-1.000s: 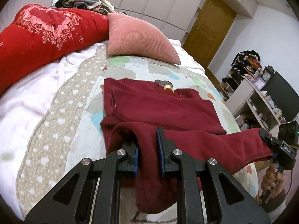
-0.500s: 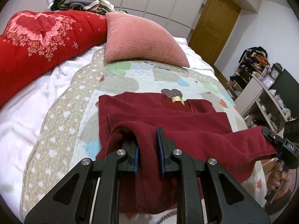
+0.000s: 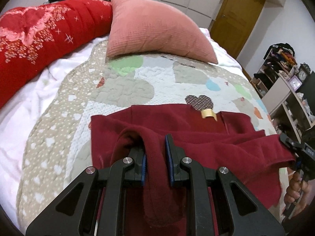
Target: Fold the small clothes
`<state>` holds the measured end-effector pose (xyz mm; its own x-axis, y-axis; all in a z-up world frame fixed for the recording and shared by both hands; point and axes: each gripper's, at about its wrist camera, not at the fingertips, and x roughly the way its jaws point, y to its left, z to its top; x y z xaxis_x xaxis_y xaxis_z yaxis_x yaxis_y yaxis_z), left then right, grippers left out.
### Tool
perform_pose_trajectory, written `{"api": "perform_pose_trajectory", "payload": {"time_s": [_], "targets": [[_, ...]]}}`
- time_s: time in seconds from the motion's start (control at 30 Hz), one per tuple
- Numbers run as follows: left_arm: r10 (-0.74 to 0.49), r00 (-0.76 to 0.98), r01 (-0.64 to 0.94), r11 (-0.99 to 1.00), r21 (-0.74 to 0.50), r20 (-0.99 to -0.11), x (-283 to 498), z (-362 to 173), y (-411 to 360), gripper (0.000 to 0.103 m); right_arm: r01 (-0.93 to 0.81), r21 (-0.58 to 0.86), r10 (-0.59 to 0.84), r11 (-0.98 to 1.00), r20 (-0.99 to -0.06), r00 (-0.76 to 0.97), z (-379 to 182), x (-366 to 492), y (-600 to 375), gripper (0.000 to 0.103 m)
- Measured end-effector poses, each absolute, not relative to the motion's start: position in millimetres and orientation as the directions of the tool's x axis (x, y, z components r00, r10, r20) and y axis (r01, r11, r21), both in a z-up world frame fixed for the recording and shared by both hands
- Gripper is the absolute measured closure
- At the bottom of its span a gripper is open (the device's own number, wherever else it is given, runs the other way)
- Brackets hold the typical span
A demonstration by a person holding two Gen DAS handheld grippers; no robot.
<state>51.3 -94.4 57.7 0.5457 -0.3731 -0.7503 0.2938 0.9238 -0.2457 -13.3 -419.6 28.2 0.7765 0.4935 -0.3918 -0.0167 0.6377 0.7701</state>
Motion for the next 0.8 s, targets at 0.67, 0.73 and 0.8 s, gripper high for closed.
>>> {"api": "perform_pose_trajectory", "payload": {"time_s": [0.67, 0.73, 0.8], "targets": [[-0.569, 0.406, 0.292, 0.822, -0.489, -0.715, 77.7, 69.5, -75.4, 0.058, -0.034, 0.688, 0.443, 0.725, -0.429, 0.787, 66.4, -20.6, -417.7, 0.056], [-0.584, 0.401, 0.291, 0.811, -0.507, -0.705, 78.8, 72.6, -74.5, 0.057, -0.059, 0.631, 0.430, 0.774, -0.454, 0.780, 70.4, -22.8, -402.3, 0.056], [-0.626, 0.382, 0.279, 0.780, -0.560, -0.680, 81.4, 74.6, -69.1, 0.052, -0.091, 0.598, 0.434, 0.796, -0.460, 0.774, 71.7, -24.7, -390.3, 0.056]]}}
